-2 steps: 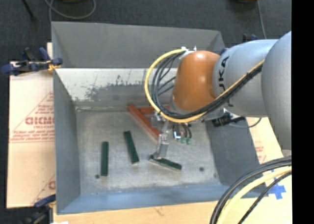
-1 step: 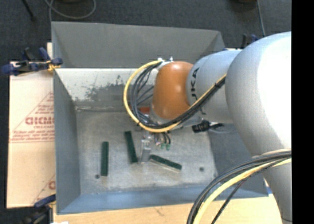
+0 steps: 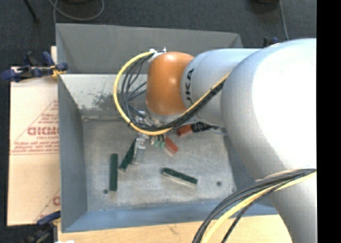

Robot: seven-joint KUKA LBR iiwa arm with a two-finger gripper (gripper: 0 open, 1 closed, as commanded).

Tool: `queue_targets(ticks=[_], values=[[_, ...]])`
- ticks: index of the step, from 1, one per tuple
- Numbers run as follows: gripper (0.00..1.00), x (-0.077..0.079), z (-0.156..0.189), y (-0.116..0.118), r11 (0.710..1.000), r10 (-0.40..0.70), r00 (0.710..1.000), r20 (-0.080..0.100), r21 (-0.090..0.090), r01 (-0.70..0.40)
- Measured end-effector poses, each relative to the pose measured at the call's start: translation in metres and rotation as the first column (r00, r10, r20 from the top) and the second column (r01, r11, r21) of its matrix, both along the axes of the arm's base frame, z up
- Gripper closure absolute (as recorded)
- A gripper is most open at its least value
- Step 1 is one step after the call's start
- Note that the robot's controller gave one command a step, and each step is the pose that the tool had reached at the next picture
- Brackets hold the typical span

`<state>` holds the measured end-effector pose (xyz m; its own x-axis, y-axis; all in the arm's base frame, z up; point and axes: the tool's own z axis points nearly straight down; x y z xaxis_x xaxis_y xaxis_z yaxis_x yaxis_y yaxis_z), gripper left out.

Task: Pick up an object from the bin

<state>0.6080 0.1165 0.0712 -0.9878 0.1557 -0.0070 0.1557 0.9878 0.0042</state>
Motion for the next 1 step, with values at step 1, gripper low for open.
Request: queue_targets(ticks=[1], values=[[0.0, 0.0003, 0.0174, 0.0015, 0.985, 0.175, 0.985, 0.0, -0.004, -0.175]])
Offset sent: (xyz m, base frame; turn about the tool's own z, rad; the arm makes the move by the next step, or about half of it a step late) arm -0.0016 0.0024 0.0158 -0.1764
